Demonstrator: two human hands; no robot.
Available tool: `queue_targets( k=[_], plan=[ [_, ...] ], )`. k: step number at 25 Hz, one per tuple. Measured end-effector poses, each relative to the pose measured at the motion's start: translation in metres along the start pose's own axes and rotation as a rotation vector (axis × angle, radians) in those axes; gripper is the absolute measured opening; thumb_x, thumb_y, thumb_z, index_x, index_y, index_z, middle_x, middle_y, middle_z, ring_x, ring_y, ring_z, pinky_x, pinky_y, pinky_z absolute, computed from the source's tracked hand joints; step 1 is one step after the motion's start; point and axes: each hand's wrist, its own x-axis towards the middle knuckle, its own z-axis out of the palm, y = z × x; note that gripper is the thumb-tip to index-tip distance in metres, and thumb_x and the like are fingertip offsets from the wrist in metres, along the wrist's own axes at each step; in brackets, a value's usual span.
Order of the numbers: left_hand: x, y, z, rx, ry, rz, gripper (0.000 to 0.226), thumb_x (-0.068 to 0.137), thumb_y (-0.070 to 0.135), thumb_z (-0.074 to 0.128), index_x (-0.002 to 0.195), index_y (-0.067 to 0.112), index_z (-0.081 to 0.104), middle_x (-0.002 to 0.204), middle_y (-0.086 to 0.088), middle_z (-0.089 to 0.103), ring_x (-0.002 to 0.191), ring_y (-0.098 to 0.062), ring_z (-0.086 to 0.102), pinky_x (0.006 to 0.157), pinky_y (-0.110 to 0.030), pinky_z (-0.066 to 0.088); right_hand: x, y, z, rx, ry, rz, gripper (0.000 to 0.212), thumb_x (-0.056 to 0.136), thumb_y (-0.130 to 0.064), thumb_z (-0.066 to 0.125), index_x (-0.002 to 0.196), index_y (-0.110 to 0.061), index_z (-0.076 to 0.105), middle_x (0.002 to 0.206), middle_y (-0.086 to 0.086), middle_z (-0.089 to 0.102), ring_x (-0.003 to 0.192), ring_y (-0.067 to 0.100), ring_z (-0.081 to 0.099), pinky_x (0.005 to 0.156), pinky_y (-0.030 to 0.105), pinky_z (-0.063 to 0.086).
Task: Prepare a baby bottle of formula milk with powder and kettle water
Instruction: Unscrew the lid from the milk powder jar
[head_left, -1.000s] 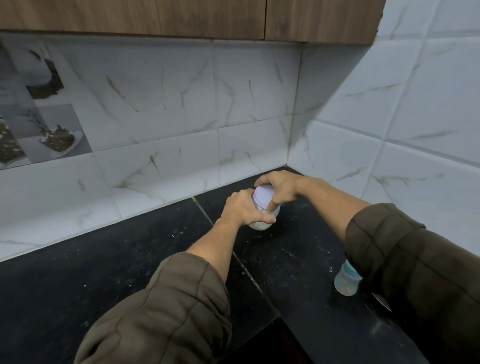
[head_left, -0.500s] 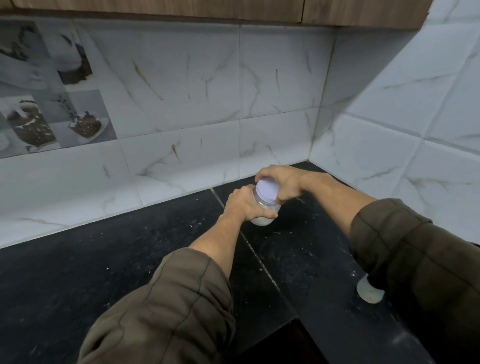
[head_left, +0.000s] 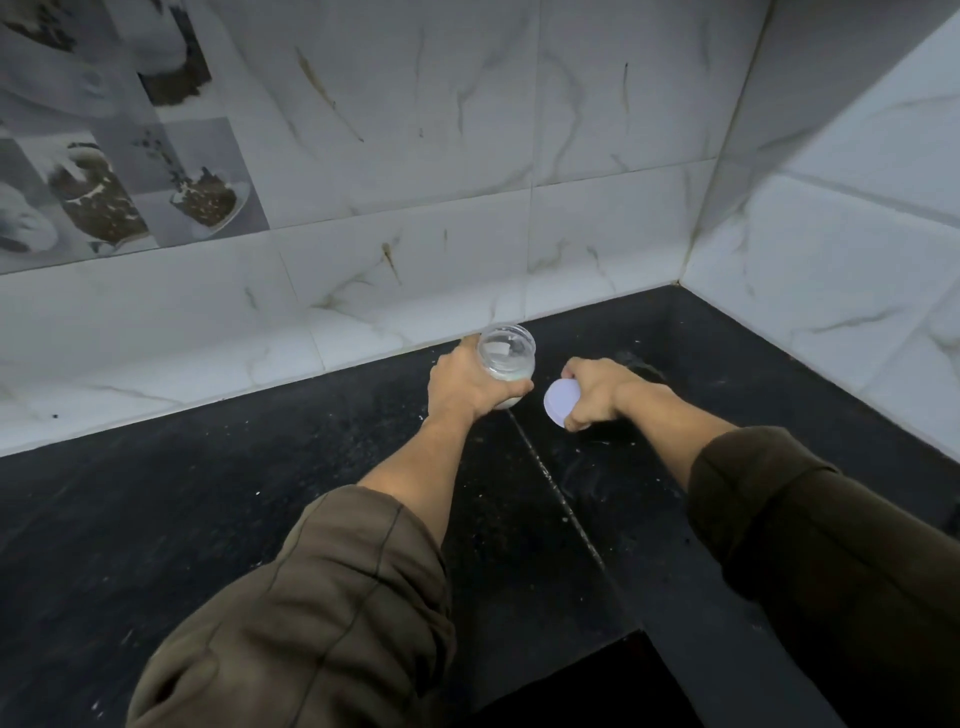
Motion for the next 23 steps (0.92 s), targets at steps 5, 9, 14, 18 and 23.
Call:
queue_targets(
  k=[5,9,14,18,23],
  plan=[
    [0.001,-0.021,0.000,-0.005,0.009,0.017,0.083,0.056,0.063,0.089,0.126,0.028,0.063,0.113,0.007,0.073,0.112,-0.022,0.065,0.098,-0.036,0.051,0.019,-0.006,0.046,-0.140,-0.124,-0.010,0.087,0.071,-0.033,0.088,0.145,-0.026,0.044,0.131,0.005,0.056,0.114,0.030,0.060,0.085,0.040,0.055],
    [0.002,-0.032,0.007,-0.011,-0.010,0.025,0.085,0.057,0.063,0.089,0.129,0.029,0.061,0.113,0.007,0.074,0.109,-0.020,0.068,0.098,-0.038,0.054,0.029,0.000,0.069,-0.206,-0.180,-0.012,0.079,0.071,-0.031,0.089,0.140,-0.023,0.051,0.130,0.005,0.055,0.115,0.029,0.060,0.092,0.045,0.057],
    [0.002,-0.028,0.018,-0.008,-0.043,0.041,0.092,0.053,0.070,0.087,0.131,0.031,0.061,0.116,0.010,0.073,0.109,-0.016,0.068,0.097,-0.038,0.055,0.032,0.010,0.084,-0.256,-0.194,-0.036,0.080,0.074,-0.041,0.088,0.143,-0.023,0.052,0.137,0.004,0.052,0.124,0.028,0.056,0.096,0.044,0.055],
    [-0.001,-0.016,0.027,-0.031,-0.069,0.065,0.091,0.052,0.069,0.089,0.130,0.031,0.062,0.114,0.011,0.073,0.110,-0.015,0.067,0.098,-0.036,0.053,0.026,0.020,0.071,-0.157,-0.145,-0.021,0.100,0.075,-0.054,0.084,0.157,-0.025,0.034,0.150,0.006,0.046,0.135,0.030,0.050,0.102,0.046,0.050],
    [-0.015,0.015,0.043,-0.070,-0.141,0.128,0.087,0.052,0.064,0.091,0.127,0.030,0.064,0.114,0.010,0.073,0.110,-0.016,0.067,0.099,-0.039,0.053,0.002,0.047,0.016,0.125,0.218,0.079,0.060,0.090,-0.035,0.069,0.147,-0.025,0.050,0.143,0.006,0.054,0.128,0.030,0.056,0.101,0.044,0.051]
  ],
)
